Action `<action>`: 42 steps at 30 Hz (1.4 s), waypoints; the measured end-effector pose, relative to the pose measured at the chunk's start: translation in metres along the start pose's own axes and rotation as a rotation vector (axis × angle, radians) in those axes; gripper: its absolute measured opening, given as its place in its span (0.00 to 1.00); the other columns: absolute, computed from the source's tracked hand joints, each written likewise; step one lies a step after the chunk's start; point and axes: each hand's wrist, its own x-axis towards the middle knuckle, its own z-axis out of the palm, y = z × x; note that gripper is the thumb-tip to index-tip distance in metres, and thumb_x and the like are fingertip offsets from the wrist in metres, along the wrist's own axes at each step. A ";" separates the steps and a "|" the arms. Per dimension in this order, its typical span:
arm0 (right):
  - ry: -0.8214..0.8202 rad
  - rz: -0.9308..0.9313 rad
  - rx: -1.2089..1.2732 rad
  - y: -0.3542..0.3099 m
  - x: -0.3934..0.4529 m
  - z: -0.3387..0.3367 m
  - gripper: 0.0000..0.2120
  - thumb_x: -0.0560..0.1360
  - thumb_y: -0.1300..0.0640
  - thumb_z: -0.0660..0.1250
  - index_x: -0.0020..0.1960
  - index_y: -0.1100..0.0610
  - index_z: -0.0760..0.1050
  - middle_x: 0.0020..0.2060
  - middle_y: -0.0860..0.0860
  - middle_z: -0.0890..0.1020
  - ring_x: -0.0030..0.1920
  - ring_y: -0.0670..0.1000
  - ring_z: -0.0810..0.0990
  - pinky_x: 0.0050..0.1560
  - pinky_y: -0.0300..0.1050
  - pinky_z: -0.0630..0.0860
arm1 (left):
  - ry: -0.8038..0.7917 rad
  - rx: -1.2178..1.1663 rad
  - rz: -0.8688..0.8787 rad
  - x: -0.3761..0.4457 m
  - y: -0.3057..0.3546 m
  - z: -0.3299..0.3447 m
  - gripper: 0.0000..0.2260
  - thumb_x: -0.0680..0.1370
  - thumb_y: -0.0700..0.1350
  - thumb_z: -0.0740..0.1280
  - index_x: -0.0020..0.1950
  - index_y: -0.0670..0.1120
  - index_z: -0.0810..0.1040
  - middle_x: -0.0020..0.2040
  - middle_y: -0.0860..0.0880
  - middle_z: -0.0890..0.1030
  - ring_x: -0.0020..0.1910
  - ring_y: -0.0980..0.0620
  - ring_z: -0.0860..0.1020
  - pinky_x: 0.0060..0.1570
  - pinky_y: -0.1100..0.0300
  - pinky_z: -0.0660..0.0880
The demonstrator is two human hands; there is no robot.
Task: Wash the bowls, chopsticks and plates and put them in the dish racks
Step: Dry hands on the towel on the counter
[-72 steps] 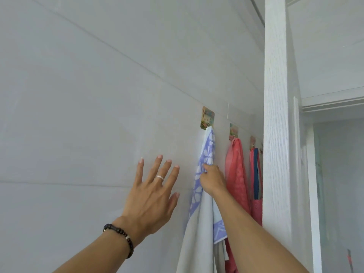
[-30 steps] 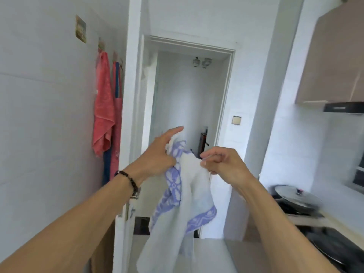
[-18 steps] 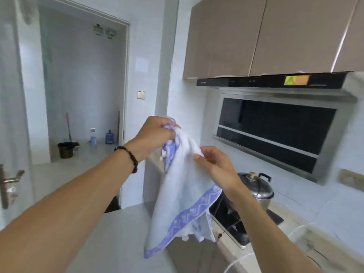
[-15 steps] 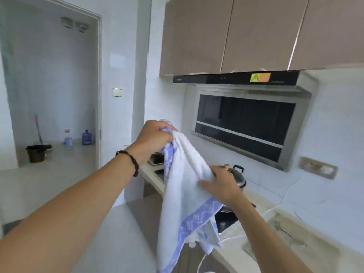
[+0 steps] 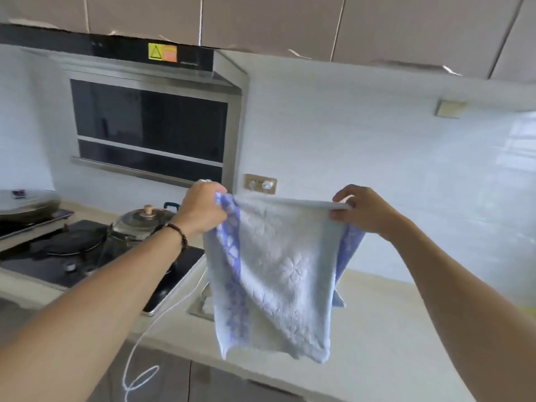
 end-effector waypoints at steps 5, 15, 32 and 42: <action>0.177 0.119 -0.089 0.061 0.003 -0.039 0.11 0.70 0.58 0.78 0.36 0.54 0.75 0.34 0.51 0.78 0.37 0.51 0.75 0.36 0.42 0.69 | -0.193 -0.153 0.023 0.036 0.040 0.068 0.06 0.74 0.39 0.73 0.50 0.40 0.82 0.48 0.45 0.82 0.47 0.48 0.77 0.41 0.59 0.71; 0.248 0.189 -0.116 0.230 0.082 -0.061 0.07 0.72 0.56 0.77 0.40 0.59 0.81 0.35 0.54 0.80 0.38 0.53 0.76 0.37 0.44 0.70 | -0.139 0.129 0.031 0.124 0.075 0.232 0.07 0.76 0.49 0.72 0.38 0.53 0.79 0.58 0.40 0.76 0.62 0.38 0.72 0.50 0.49 0.74; 0.071 0.377 0.477 0.331 0.122 -0.049 0.12 0.72 0.55 0.77 0.35 0.60 0.78 0.27 0.53 0.76 0.32 0.53 0.73 0.38 0.43 0.69 | -0.535 -0.459 -0.159 0.179 0.038 0.303 0.08 0.71 0.46 0.78 0.34 0.49 0.84 0.39 0.43 0.78 0.41 0.49 0.75 0.46 0.56 0.71; -0.159 0.647 0.380 0.344 -0.012 0.076 0.12 0.71 0.54 0.78 0.38 0.61 0.80 0.34 0.56 0.79 0.37 0.53 0.77 0.38 0.44 0.72 | -0.785 -0.488 -0.468 0.027 -0.070 0.319 0.06 0.76 0.41 0.74 0.42 0.41 0.79 0.36 0.45 0.80 0.32 0.52 0.76 0.30 0.64 0.69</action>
